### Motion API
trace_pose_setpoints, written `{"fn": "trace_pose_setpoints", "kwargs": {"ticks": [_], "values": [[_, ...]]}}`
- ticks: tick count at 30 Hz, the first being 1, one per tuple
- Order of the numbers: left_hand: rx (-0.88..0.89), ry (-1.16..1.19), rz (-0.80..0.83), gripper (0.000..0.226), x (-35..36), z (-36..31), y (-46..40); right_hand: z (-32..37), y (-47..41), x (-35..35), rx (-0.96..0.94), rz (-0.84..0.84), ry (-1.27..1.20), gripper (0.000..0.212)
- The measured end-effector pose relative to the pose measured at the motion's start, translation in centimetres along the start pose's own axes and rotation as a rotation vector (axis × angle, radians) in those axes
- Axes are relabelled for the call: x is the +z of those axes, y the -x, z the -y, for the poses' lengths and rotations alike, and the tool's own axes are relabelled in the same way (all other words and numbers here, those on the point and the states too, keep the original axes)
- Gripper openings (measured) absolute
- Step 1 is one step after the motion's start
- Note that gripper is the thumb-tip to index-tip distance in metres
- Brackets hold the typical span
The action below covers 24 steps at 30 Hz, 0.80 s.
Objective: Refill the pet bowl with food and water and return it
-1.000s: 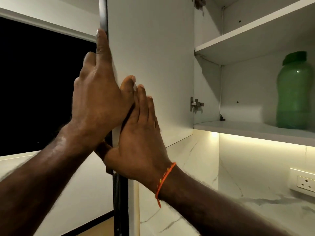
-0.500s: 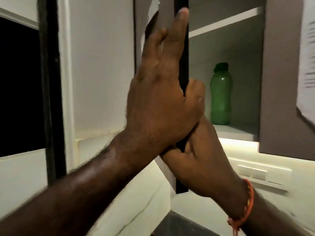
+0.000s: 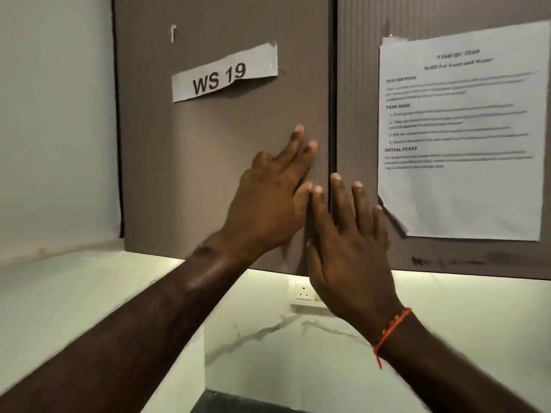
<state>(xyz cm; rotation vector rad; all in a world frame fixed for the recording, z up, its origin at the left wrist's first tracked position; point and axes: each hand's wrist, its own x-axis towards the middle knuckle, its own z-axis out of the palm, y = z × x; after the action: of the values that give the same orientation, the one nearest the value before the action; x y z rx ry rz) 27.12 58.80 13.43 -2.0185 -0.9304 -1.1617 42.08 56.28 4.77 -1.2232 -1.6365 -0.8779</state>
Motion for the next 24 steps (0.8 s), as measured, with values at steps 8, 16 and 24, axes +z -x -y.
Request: {"fn": "trace_pose_setpoints", "kwargs": {"ticks": [8,16,24], "values": [[0.040,-0.177,0.091,0.063,5.7,1.9,2.0,-3.7,-0.7,4.7,-0.065,0.046,0.312,0.060],[0.079,-0.138,0.194,0.073,5.4,2.7,2.5,-3.2,-0.7,3.1,-0.068,0.163,0.339,0.065],[-0.031,-0.089,0.423,0.086,0.5,1.8,3.6,-1.6,-0.1,-3.6,-0.033,0.433,0.326,0.057]]}}
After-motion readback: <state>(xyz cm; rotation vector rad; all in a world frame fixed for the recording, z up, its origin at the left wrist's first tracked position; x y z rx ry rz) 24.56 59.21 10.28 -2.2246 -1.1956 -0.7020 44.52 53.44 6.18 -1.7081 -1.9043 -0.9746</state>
